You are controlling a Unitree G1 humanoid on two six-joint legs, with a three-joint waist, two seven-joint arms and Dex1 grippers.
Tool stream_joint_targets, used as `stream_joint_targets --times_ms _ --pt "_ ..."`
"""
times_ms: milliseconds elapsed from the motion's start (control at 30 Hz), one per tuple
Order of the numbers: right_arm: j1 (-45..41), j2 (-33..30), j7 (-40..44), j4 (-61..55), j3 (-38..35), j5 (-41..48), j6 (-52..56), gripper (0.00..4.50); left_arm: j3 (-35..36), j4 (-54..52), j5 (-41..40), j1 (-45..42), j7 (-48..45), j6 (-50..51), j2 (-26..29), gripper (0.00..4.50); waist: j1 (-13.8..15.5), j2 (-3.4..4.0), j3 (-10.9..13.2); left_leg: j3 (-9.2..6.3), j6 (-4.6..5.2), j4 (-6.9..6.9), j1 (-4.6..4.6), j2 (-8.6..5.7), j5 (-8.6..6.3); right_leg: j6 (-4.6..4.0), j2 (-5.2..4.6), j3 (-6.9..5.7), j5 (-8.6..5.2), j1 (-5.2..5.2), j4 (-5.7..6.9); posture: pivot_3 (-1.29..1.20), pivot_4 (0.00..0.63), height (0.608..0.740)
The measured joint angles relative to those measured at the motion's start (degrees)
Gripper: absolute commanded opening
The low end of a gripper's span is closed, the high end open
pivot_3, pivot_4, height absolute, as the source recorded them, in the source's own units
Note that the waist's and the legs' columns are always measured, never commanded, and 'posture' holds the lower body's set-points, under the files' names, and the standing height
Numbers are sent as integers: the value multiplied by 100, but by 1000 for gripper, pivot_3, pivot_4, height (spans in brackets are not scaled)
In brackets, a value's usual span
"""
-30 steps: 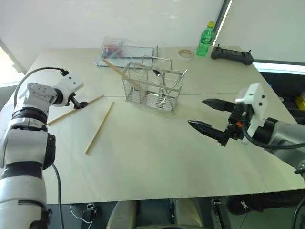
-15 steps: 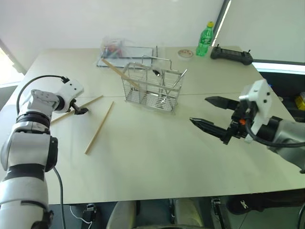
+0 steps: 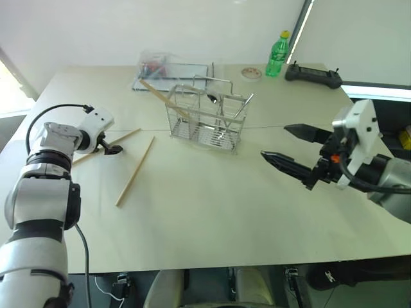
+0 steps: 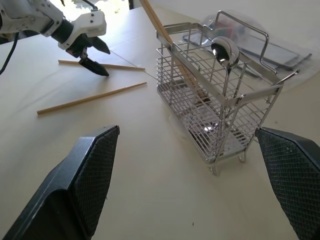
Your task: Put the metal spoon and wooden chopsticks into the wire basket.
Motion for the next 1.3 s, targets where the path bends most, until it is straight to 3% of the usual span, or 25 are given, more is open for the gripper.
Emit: stream_joint_targets --times_ms 67,133,1000,1100,1233,1300 --pt "-20 -2 -42 21 0 27 0 4500 6 -11 7 0 -17 49 -29 3729 1 3 -4 0 0 0 0 -1 0 0 0 0 0 1 0 0 150 725" --pt "-20 -2 -88 39 0 35 0 4500 12 -10 7 0 -24 71 -89 2770 4 2 -4 -1 0 2 1 -1 0 1 0 0 0 1 2 0 150 725" --pt "87 -56 -282 93 -62 225 0 4500 17 -36 105 68 772 72 -241 2770 -6 14 -16 0 0 1 9 1 0 0 1 0 2 5 4 0 150 725" --pt "89 -122 -312 96 -157 261 0 4500 45 -49 98 93 788 88 -266 2002 -7 17 -18 0 0 1 14 2 0 0 1 0 2 8 4 0 150 725" --pt "88 -143 -350 100 -175 308 0 4500 95 -46 85 128 768 92 -328 15 -10 16 -19 0 0 1 14 3 0 0 1 0 2 8 3 0 150 725" --pt "88 -143 -360 103 -175 313 0 4500 117 -42 85 128 776 118 -320 15 -10 16 -19 1 1 -1 13 3 0 0 1 0 2 8 2 0 150 725"
